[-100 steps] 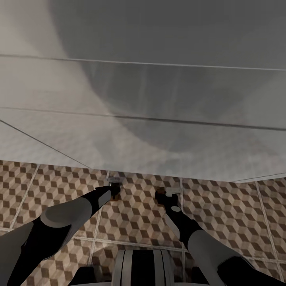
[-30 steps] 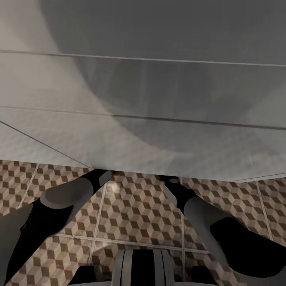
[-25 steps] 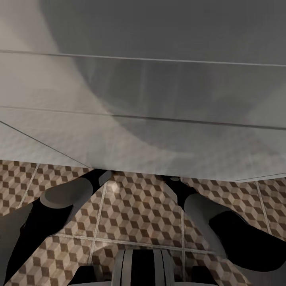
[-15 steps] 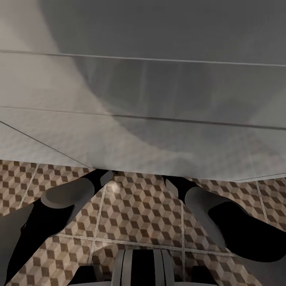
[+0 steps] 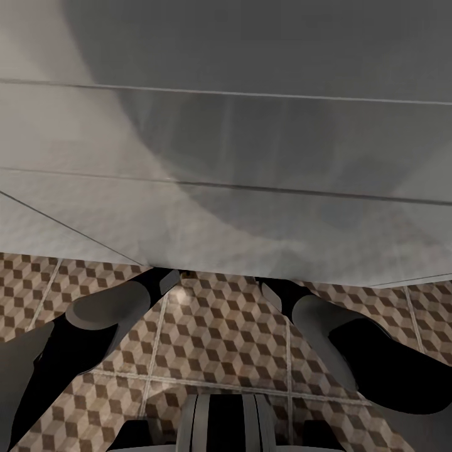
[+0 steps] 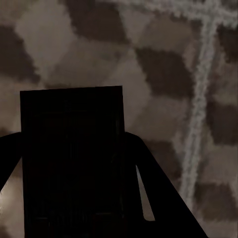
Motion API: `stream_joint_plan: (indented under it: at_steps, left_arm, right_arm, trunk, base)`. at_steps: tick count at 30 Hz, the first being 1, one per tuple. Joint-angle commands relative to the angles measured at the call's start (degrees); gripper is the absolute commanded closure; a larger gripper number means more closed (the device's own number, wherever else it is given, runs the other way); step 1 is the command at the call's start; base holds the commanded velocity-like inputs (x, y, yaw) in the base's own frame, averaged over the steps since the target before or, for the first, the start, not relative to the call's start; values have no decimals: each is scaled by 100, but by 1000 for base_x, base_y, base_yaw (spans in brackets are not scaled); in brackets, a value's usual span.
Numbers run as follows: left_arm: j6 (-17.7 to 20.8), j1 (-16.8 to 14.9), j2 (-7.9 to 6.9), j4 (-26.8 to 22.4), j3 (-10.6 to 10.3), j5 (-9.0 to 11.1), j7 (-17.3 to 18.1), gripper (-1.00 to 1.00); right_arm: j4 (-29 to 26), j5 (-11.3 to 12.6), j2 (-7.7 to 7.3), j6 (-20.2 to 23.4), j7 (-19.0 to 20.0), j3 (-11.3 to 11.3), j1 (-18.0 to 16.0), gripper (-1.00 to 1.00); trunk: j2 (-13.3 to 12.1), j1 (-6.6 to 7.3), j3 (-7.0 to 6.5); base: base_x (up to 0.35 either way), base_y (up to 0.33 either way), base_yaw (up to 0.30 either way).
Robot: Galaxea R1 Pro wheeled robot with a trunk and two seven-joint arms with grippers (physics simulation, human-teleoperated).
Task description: Take the four mousetraps from the cabinet in the bathroom and place them on the bathroom floor. Make sure all four end up on the same floor surface, and ensure that at least two of them are either under or directly next to the same bathroom sink.
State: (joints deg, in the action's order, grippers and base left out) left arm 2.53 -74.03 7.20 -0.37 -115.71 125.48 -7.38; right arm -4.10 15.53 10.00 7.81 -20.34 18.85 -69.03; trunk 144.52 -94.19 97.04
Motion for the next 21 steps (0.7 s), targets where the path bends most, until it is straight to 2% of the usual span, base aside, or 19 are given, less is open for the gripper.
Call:
stream_joint_plan:
  at_steps: [1, 5, 9, 21]
  left_arm:
    - [16, -304, 0, -6, -87, 0, -46, 100]
    - [13, -304, 0, -7, -88, 0, -45, 100]
    - [11, -305, 0, 0, -91, -3, -45, 100]
    - [11, -301, 0, 0, -85, -2, -45, 100]
  right_arm:
    - [-17, 69, 0, 18, -22, 26, -306, 100]
    - [-25, 65, 0, -57, -17, 31, -303, 100]
    - [-23, 52, 0, -372, -14, 44, -296, 100]
    - [-21, 44, 0, -461, 12, 58, -295, 100]
  trunk:
    - [2, 2, 1]
    - [2, 2, 1]
    - [2, 2, 1]
    - [2, 2, 1]
  base:
    - [0, 0, 0]
    - [0, 0, 0]
    - [0, 0, 0]
    - [0, 0, 0]
